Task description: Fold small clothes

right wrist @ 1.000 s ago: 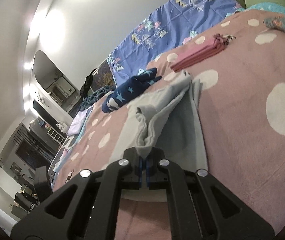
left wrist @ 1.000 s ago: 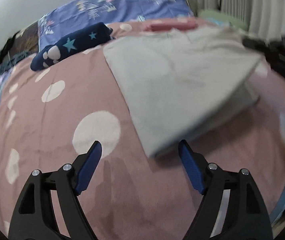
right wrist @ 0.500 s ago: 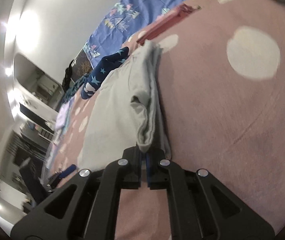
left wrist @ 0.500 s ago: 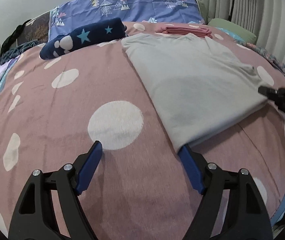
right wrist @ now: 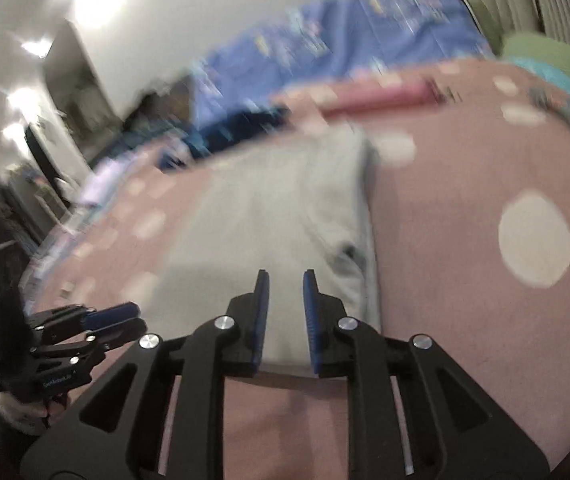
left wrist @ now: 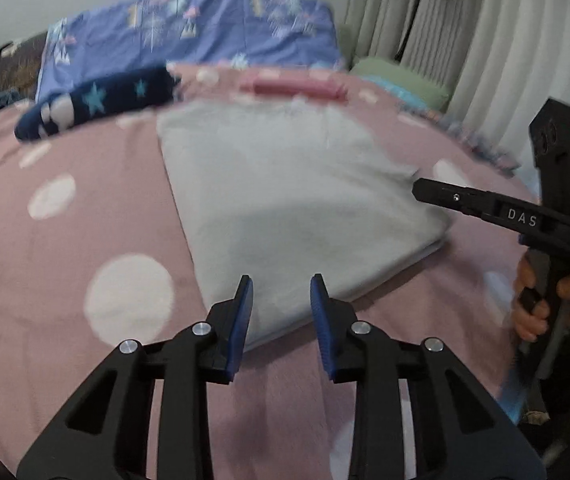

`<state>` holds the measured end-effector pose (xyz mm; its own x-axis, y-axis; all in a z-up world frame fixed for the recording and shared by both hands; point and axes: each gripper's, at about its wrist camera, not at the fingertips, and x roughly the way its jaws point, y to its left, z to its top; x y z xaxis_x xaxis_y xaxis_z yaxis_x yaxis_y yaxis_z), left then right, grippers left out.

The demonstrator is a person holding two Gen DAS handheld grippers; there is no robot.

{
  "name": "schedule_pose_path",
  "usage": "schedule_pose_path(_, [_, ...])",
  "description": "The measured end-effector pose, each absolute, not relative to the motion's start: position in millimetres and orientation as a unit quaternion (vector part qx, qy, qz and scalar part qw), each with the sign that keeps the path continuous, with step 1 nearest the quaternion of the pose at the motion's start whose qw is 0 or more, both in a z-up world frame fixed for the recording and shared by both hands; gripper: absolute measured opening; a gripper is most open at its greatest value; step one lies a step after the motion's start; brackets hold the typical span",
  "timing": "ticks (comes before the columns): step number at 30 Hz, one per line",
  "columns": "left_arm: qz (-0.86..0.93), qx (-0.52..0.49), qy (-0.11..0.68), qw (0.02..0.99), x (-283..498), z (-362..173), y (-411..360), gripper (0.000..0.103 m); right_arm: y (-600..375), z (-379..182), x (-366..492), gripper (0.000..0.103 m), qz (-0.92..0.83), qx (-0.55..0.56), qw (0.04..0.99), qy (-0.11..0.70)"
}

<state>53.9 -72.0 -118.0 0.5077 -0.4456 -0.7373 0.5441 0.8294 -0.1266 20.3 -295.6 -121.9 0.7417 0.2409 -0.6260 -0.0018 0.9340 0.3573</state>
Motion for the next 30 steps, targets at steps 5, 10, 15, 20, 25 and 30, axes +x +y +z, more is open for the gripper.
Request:
schedule_pose_path(5, [-0.297, 0.074, 0.418, 0.855, 53.9, -134.8, -81.5, 0.047, -312.1, -151.5, 23.7, 0.001, 0.042, 0.194, 0.895, 0.400])
schedule_pose_path(10, [-0.308, 0.162, 0.402, 0.847, 36.4, -141.5, -111.3, 0.080, -303.3, -152.2, 23.1, 0.004, 0.036, 0.157, 0.901, 0.403])
schedule_pose_path(15, [-0.308, 0.132, 0.397, 0.855, 37.2, -131.8, -97.7, 0.059, -302.0, -144.2, 17.1, 0.004, 0.044, 0.168, 0.901, 0.398])
schedule_pose_path(20, [-0.354, 0.038, 0.373, 0.857, 47.5, -95.4, -70.2, 0.031, -301.0, -114.1, 26.8, 0.006, 0.043, 0.115, 0.924, 0.362])
schedule_pose_path(25, [-0.332, 0.038, 0.390, 0.858, 80.6, -104.6, -79.0, 0.031, -295.3, -96.1, 62.5, 0.010, 0.064, 0.094, 0.932, 0.344])
schedule_pose_path(30, [-0.338, 0.041, 0.415, 0.844, 85.7, -135.9, -86.0, 0.057, -306.3, -143.0, 88.6, 0.014, 0.034, 0.105, 0.910, 0.400])
